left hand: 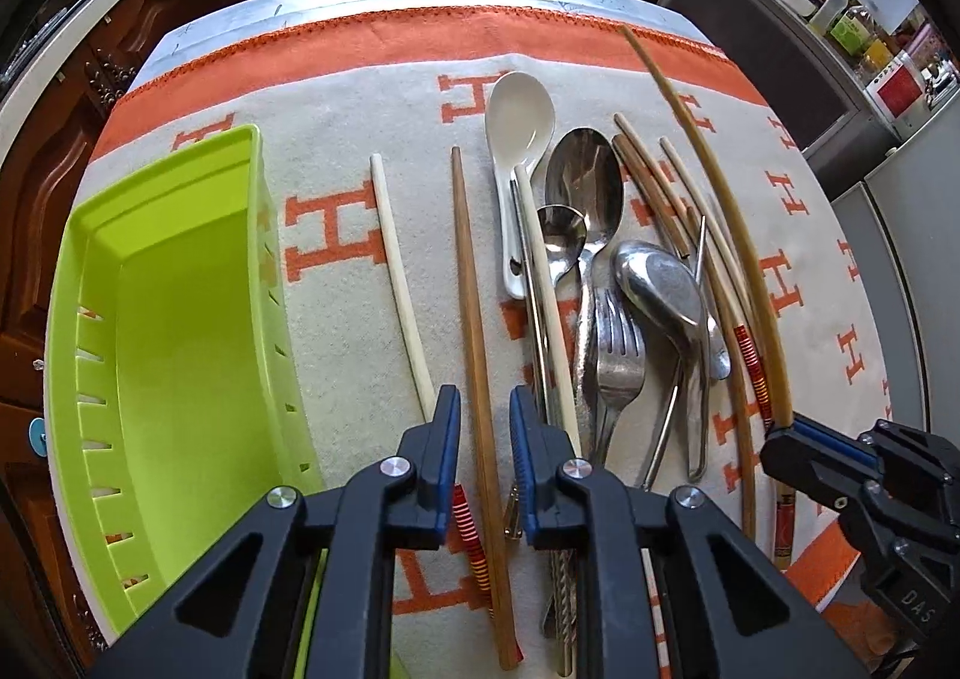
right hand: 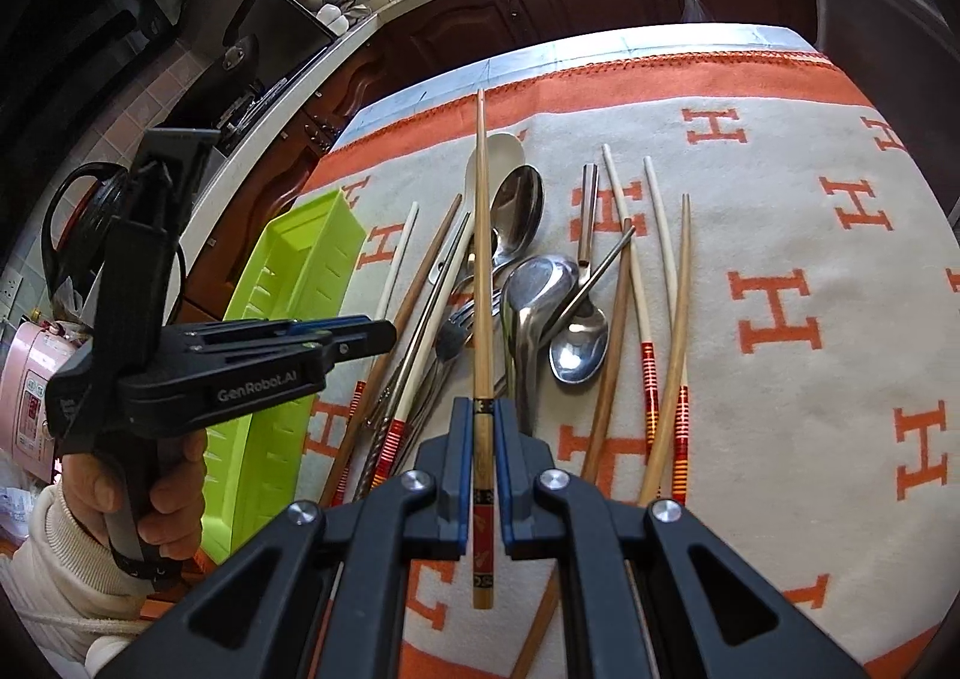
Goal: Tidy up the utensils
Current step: 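Carry both chopsticks into the green tray and open both grippers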
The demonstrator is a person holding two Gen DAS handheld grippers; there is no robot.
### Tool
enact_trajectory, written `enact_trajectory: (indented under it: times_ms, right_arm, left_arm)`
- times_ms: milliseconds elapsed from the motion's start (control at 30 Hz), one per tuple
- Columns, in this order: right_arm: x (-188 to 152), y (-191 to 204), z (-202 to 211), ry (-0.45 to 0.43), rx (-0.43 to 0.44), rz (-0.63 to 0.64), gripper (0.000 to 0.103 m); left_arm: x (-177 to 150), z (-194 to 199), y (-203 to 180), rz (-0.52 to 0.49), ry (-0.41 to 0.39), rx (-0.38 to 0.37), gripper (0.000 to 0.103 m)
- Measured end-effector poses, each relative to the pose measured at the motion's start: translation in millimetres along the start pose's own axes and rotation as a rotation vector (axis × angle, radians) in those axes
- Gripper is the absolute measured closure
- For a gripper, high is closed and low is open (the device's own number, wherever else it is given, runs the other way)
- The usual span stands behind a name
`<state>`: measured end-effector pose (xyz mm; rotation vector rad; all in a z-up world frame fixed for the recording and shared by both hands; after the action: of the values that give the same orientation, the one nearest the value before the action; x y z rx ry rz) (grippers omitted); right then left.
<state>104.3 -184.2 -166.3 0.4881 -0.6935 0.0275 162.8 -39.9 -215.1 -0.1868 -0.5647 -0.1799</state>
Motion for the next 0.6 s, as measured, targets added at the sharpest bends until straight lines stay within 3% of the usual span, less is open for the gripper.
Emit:
enact_trajectory:
  times_ms: [333,500,600]
  right_arm:
    - [-1,2,2,-0.006,0.006,-0.001,0.097]
    - [-2,0,3,-0.005,0.001,-0.011,0.097]
    - [-2,0,3,-0.001,0.004,-0.019,0.096]
  left_arm:
    - [-4,-13,-16,-0.088,0.004,0.065,0.088]
    - [-4,-13,-17,-0.081,-0.006,0.074,0.089]
    - [-7,-11,-21,-0.111,-0.026,0.093,0.098]
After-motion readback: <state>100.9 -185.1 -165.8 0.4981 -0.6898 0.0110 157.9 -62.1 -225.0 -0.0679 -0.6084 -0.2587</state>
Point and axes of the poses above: each gripper's, at about its wrist camera, not at the fingertips, and z roughly against the way its jaws point, y to its left, x to its top, the point moved 6 cm from there along -z, roughly the way its jaws point, and after that the axes turned 15 degrees about -y, right-handed, at the moved point
